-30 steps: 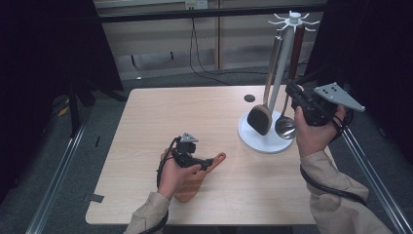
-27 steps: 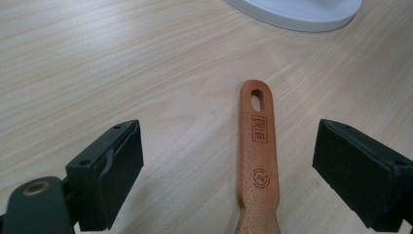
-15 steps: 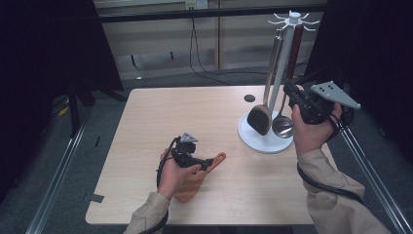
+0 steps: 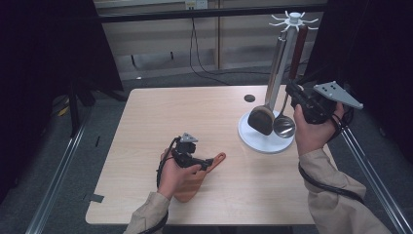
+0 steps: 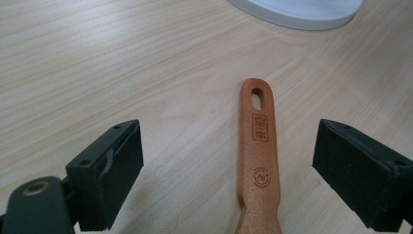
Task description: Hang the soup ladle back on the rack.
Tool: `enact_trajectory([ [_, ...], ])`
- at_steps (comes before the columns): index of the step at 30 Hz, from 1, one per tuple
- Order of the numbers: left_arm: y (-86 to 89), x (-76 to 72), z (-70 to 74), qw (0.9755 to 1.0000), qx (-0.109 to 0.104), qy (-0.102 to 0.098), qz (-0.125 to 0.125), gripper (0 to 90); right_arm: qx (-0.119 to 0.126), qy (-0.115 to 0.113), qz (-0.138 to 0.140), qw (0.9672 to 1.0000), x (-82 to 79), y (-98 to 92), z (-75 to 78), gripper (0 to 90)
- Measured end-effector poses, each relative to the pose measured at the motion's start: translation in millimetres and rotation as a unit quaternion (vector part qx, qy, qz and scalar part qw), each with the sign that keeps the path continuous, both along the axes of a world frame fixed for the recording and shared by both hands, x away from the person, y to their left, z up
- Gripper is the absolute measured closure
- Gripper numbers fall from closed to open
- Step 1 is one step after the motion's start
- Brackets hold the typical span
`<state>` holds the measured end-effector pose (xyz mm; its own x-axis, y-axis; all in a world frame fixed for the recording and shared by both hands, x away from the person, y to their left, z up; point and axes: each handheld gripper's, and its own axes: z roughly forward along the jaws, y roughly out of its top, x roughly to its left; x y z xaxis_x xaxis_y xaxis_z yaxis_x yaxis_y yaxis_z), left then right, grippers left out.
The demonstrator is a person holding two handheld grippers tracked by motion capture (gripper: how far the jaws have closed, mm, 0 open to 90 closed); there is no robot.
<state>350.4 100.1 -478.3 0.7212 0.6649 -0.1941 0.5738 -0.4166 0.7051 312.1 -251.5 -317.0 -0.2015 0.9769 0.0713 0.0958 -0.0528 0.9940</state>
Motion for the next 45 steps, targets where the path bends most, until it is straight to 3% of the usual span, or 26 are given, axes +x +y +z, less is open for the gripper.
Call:
enact_trajectory([
  [17, 1.1, 1.3, -0.7, 1.0000, -0.005, 0.001, 0.007, 11.1, -0.007, 0.008, 0.003, 0.9999, 12.0, 0.4, 1.1, 85.7],
  [20, 2.9, 1.8, -0.1, 1.0000, 0.008, 0.000, -0.003, 11.1, -0.006, 0.002, 0.007, 1.0000, 11.1, 1.4, -0.9, 85.6],
  [22, 1.3, 0.5, -0.8, 1.0000, -0.001, 0.003, 0.007, 11.0, -0.005, 0.002, 0.007, 1.0000, 11.3, 1.4, -1.1, 85.4],
  [23, 2.5, 1.3, -0.1, 1.0000, 0.008, 0.000, -0.004, 11.0, -0.004, -0.001, 0.009, 1.0000, 12.0, 0.7, -1.7, 85.3],
  [25, 1.2, 0.5, 0.2, 1.0000, -0.003, 0.001, 0.005, 11.0, -0.006, -0.005, 0.006, 1.0000, 12.5, -0.3, -2.5, 85.0],
  [28, 2.8, 1.2, 1.2, 1.0000, 0.007, -0.001, -0.001, 11.1, -0.008, -0.010, 0.004, 0.9999, 13.2, -1.6, -4.0, 84.3],
  [29, 1.5, 0.6, 0.3, 1.0000, -0.004, 0.001, 0.006, 11.1, -0.007, -0.012, 0.005, 0.9999, 13.3, -2.0, -4.0, 84.2],
  [31, 2.6, 1.4, 0.1, 1.0000, 0.008, -0.002, -0.003, 11.1, -0.008, -0.016, 0.007, 0.9998, 13.2, -2.4, -3.1, 83.7],
  [36, 0.6, 0.4, -0.3, 1.0000, -0.003, 0.000, 0.006, 11.1, -0.008, -0.021, 0.009, 0.9997, 13.4, -2.9, 1.9, 82.4],
  [37, 2.1, 1.1, 0.2, 1.0000, 0.007, -0.001, -0.004, 11.1, -0.007, -0.024, 0.009, 0.9997, 13.1, -3.0, 2.3, 82.2],
  [40, 2.5, 1.2, 0.4, 1.0000, 0.009, -0.001, -0.004, 11.1, -0.003, -0.026, 0.013, 0.9996, 12.3, -3.5, 2.9, 80.0],
  [45, 1.6, 0.9, -0.3, 1.0000, 0.002, 0.000, 0.001, 11.0, 0.006, -0.057, 0.017, 0.9982, 7.9, -5.8, 6.1, 78.3],
])
